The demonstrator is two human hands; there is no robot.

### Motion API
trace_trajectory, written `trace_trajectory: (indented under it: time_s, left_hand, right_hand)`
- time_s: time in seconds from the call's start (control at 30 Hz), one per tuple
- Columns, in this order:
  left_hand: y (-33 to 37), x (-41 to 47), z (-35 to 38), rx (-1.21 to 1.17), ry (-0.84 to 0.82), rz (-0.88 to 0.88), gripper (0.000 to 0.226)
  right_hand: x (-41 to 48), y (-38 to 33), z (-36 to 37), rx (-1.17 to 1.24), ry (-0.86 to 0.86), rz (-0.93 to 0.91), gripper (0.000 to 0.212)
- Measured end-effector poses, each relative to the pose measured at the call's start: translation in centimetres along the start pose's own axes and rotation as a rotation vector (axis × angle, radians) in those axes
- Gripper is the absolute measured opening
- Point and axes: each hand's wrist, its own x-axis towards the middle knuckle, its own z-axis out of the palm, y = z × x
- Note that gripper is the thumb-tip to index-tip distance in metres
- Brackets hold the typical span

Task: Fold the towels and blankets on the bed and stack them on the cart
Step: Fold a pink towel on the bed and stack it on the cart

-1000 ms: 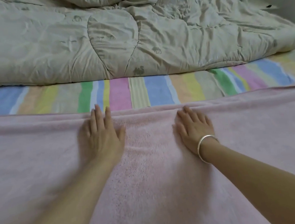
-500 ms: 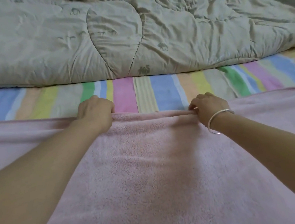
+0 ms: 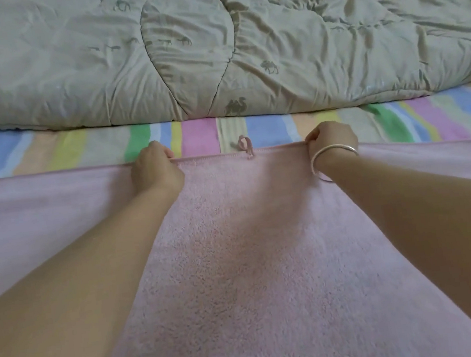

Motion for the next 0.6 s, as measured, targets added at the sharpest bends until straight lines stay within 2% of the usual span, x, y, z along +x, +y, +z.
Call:
trace_trajectory:
  time_s: [0.1,0.17,0.33,0.43,0.5,0.53,0.6]
  left_hand:
    - [-2.0,-1.0,1.6,-0.367,-0.096,-0.004,0.046]
    - [-2.7,-1.1,1.9,-0.469,-0.141,0.043,0.057]
    - [-2.7,-1.7,1.8,-0.381,-0.196,0.126,0.075]
    - [-3.0,-2.9,1.0,-0.456,-0.224,0.132,0.075]
    - [-4.1,-4.4,-0.3,-0.445,-0.225,0.193,0.069]
    - [-5.3,-5.3,-1.4,-0.371,-0.210,0.250,0.064]
    - [-9.2,-6.9,-4.7,-0.074,-0.179,0.380,0.062]
  right_hand:
    - [-2.5,1.5,2.1,0.160,0.015,-0.078,0.032]
    - [-3.7,2.1,2.5,0.285,0.032,-0.114,0.041]
    - [-6.4,0.2,2.0,0.250,-0.067,-0.298,0.072]
    - [-11.1,-2.7,2.7,0.208,-0.060,-0.496,0.069]
    - [-14.9,-5.4,3.5,0.093,-0.144,-0.627,0.064]
    - [-16.8,-7.1,4.0,0.034,-0.212,-0.653,0.063]
    - [-20.1,-10.8,5.5,-0.052,-0.303,-0.684,0.064]
